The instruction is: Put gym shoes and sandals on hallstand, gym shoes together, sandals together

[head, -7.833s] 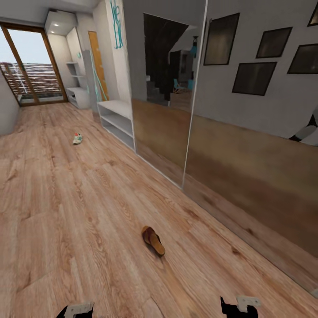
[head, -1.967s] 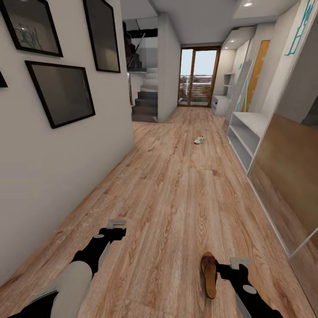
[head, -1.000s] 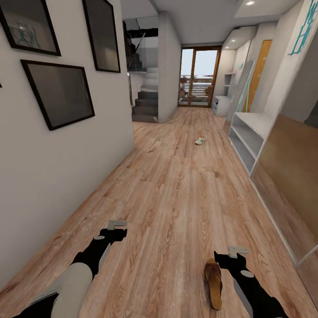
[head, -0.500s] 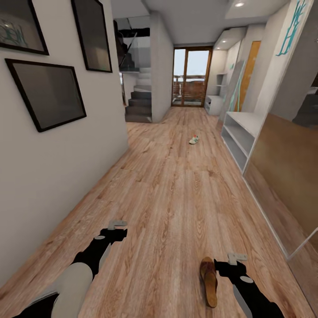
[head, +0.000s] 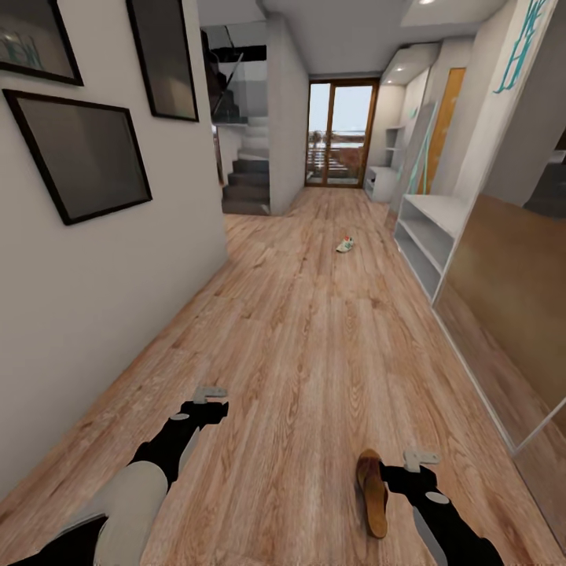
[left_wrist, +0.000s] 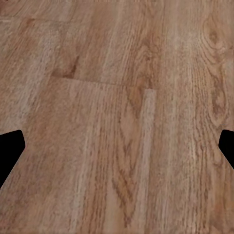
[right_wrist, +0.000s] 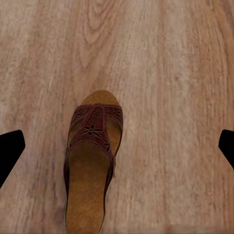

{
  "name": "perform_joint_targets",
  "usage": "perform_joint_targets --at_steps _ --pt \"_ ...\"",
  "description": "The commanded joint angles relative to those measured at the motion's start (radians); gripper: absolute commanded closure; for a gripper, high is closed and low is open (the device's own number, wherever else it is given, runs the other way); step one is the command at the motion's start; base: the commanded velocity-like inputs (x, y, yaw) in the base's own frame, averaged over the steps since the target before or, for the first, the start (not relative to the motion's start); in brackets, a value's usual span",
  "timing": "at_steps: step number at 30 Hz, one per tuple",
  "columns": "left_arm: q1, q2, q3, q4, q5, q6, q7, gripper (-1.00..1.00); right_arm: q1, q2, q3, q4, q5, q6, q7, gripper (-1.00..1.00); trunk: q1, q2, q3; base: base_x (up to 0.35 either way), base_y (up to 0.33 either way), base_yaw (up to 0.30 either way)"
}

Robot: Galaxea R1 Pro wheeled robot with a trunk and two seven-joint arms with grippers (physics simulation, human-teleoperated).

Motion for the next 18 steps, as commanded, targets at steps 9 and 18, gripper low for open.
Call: perform_joint_targets --at_steps 9,18 --pt "-0.072 -0.004 0.008 -0.008 -0.007 0.033 -0.018 -1.00 0.000 0.024 0.001 -0.029 -0.004 0.009 -0.004 -1.00 0.004 -0.003 -0.049 0.000 0.000 0.000" --pt "-0.095 -0.014 0.010 -0.009 -0.008 0.071 -0.058 -1.00 0.000 0.030 0.000 -0.076 -0.003 0.032 -0.004 -1.00 0.008 -0.005 -0.097 0.000 0.000 0.000"
